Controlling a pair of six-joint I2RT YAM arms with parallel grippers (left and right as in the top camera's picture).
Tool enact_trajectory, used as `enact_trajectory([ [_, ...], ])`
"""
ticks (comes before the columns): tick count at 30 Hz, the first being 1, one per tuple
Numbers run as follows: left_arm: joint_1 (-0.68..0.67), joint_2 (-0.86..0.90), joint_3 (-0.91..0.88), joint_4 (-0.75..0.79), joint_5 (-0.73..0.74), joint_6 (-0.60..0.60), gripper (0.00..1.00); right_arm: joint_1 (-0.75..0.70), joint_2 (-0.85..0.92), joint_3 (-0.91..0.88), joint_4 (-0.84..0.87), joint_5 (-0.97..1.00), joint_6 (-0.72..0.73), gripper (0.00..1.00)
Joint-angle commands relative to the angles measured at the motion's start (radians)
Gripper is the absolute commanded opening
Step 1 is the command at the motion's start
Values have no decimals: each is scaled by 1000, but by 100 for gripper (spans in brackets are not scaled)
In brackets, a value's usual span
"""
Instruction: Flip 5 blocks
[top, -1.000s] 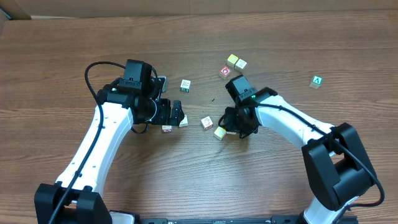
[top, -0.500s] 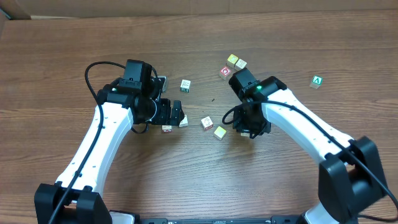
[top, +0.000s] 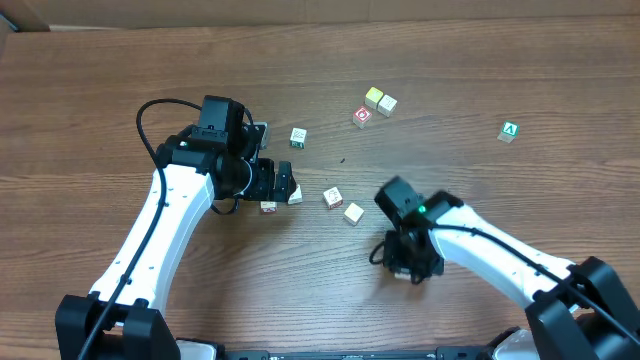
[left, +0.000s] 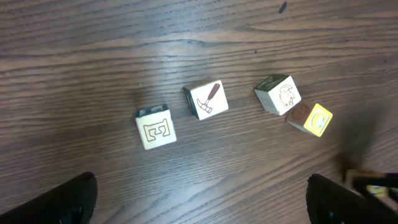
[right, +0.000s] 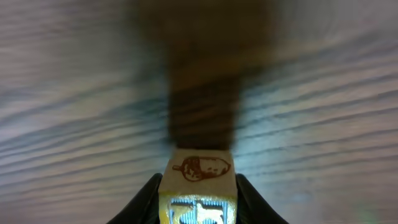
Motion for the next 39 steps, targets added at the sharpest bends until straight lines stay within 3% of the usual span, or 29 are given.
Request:
enact_trajectory([
  [1,-2,3,21,2,5,-10,100,3,-19,-93,76,-86,50,7],
  [7,-2,3,21,2,5,-10,100,3,-19,-107,111,-85,61,11],
  [9,-2,3,21,2,5,-10,100,3,-19,-107,115,-84,61,17],
  [12,-2,3,21,2,5,-10,100,3,-21,-103,118,-77,58,35],
  [16,-2,3,21,2,5,-10,100,3,-21,-80,111,-74,58,49],
  [24,-2,3,21,2,5,-10,100,3,-21,32,17,8,57,62],
  [26,-2,3,21,2,5,-10,100,3,-21,77,-7,34,45,77],
  [27,-2,3,21,2,5,-10,100,3,-21,103,-16,39,31,93],
  [28,-2,3,21,2,5,-10,100,3,-21,127,-23,43,26,100],
  [33,-2,3,21,3,4,-10,100,3,-21,229,7,34,-81,100],
  [37,-2,3,21,5,4,-10,100,3,-16,234,74,27,-100,86],
  [39,-2,3,21,6,4,-10,100,3,-7,234,97,27,-86,86],
])
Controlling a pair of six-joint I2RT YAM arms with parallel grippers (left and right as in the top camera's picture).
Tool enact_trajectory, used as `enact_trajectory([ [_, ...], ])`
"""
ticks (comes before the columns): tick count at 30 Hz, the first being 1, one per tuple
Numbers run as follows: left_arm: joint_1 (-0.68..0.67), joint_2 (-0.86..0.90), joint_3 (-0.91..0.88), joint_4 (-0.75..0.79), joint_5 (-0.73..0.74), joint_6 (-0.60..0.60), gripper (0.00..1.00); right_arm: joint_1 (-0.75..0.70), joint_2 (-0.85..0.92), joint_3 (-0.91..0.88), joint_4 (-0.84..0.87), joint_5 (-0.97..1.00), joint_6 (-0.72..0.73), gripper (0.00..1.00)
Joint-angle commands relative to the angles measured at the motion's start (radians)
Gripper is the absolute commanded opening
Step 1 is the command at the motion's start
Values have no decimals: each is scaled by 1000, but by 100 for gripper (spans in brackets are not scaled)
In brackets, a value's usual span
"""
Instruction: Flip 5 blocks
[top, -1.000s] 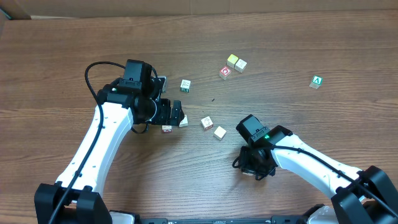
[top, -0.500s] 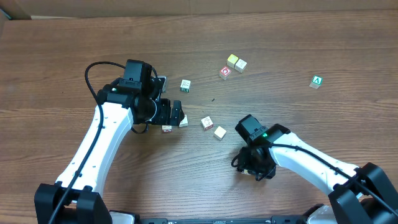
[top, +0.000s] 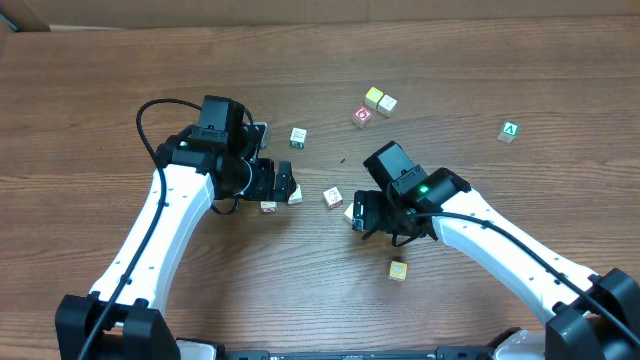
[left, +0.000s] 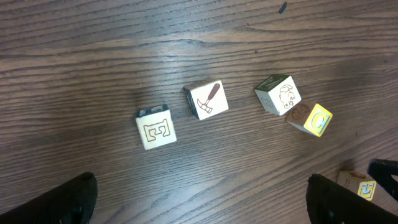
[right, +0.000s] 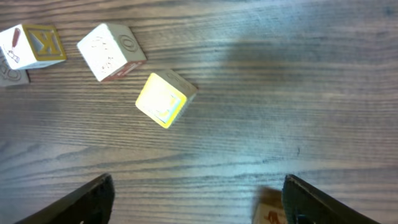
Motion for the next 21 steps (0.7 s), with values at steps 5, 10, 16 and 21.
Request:
enact_trajectory([
  [5,-10,7,21,18,66,20,93,-27,32,14,49,74,111,100],
  [10,-84,35,21,32,127,180,77,-163,31,53,-18,21,124,99],
  [16,-223,116,21,95,106,269,73,-368,27,151,-156,-76,-8,98],
  [21,-328,207,21,180,51,286,63,-468,27,178,-208,-174,-117,97],
])
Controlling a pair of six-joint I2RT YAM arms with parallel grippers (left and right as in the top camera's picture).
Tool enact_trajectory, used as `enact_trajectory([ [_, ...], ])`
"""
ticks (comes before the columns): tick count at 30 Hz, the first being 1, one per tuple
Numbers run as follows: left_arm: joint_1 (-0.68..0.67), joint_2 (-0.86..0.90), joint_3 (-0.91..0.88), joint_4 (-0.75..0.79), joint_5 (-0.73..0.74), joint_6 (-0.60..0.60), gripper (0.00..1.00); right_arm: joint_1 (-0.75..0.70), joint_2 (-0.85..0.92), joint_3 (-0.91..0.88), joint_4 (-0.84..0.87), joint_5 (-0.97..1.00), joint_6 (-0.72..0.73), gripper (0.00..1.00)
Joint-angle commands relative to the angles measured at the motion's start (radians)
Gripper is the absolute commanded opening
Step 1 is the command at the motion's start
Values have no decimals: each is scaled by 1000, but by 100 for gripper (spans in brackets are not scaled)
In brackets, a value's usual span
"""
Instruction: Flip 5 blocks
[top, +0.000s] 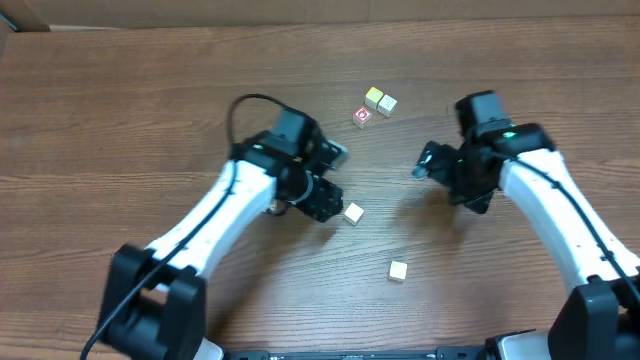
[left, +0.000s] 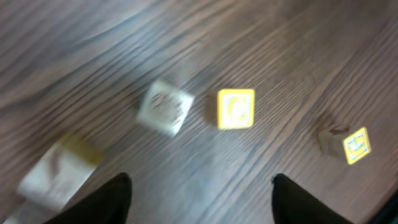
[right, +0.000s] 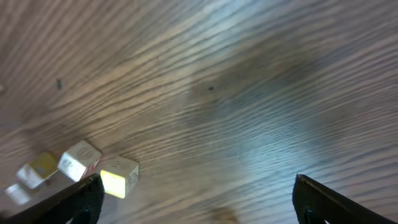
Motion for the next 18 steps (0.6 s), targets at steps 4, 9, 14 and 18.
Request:
enact_trajectory([
  [4,-123,118,21,85,-37,55,67,-42,-1,25,-28,-87,-118,97],
  [9,-174,166,21,114,-82,60,68,-42,-1,25,-27,-87,-118,97],
  [14,-175,197,21,129,-108,49,65,-42,-1,25,-28,-88,-121,97],
  [18,-171,200,21,159,-108,49,61,-42,-1,25,-31,-90,-121,96],
])
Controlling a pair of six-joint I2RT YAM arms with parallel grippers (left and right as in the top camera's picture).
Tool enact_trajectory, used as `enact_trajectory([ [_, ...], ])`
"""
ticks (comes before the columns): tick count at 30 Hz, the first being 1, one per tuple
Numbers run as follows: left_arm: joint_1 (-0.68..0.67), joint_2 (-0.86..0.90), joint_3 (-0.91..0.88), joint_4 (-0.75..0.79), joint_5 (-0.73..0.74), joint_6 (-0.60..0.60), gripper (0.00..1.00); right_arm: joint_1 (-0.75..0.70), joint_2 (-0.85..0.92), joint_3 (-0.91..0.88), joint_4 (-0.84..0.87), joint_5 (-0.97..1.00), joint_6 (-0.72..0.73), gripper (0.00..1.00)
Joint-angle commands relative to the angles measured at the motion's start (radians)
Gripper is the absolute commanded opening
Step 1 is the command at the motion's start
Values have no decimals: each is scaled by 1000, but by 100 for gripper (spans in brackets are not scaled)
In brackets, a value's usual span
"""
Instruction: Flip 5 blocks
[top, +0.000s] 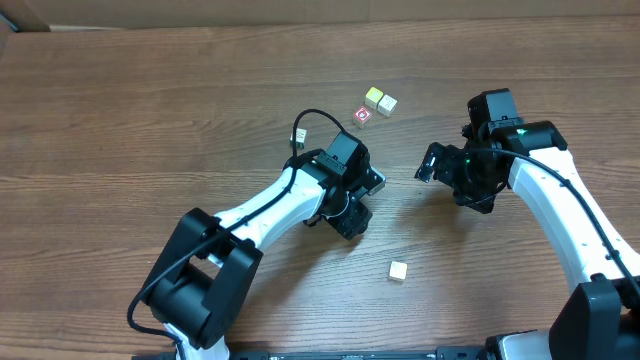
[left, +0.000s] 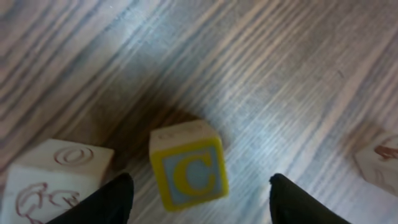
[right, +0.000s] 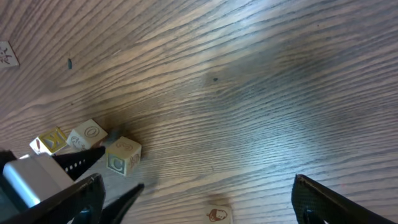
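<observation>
A yellow-framed block with a blue C (left: 189, 168) lies on the wood right under my left gripper (left: 199, 211), which is open with a finger on each side of it. In the right wrist view the same C block (right: 123, 155) sits beside a white block (right: 87, 134) and a K block (right: 50, 142). From overhead my left gripper (top: 350, 218) covers these blocks. The acorn block (top: 398, 271) lies alone toward the front. My right gripper (top: 428, 168) hangs open and empty at the right, well above the table.
Two pale blocks (top: 378, 99) and a red-marked block (top: 362, 116) lie at the back centre. A white block (left: 53, 177) touches the left finger's side in the left wrist view. Another block (left: 382, 162) shows at that view's right edge.
My left gripper has come down from higher above the group to close over the C block, still open. The right arm has barely shifted.
First my right gripper was shut on the acorn block low near the front while the left hovered open over blocks at the left. Then the acorn block lay free and the right gripper was open. Later the right arm was at the right, the left over the centre blocks.
</observation>
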Motion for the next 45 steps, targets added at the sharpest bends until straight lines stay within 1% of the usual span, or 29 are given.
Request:
enact_trajectory([
  [1,5,14,20,25,-17,12,59,1,-1,20,-1,-10,-9,96],
  [5,5,14,20,48,-16,-6,50,1,-1,20,-4,-10,-9,94],
  [8,5,14,20,47,-16,-25,40,1,-1,20,-6,-9,-10,94],
  [12,5,14,20,33,-17,-31,38,1,-1,20,-8,-10,-13,93],
  [14,5,14,20,26,-17,-32,33,1,-1,20,-8,-10,-13,93],
  [19,5,14,20,26,-17,-58,25,1,-1,20,-8,-10,-13,93],
  [23,5,14,20,26,-18,-103,19,1,-1,20,-9,-10,-17,93],
  [27,5,14,26,17,-17,-179,13,1,-1,20,-9,-10,-17,93],
  [28,5,14,31,6,-17,-201,10,1,-1,20,-10,-10,-17,93],
  [30,5,12,49,-27,-17,-245,8,1,-1,20,-11,-9,-17,93],
  [32,4,2,58,-57,-17,-259,5,1,-1,20,-12,-9,-17,93],
  [36,-8,-47,58,-109,-34,-278,4,1,-1,20,-12,-9,-17,93],
  [41,-49,-119,55,-185,-118,-369,4,1,-1,20,-19,-9,-28,93],
  [45,-115,-160,24,-182,-123,-413,4,1,-1,20,-27,-9,-35,93],
])
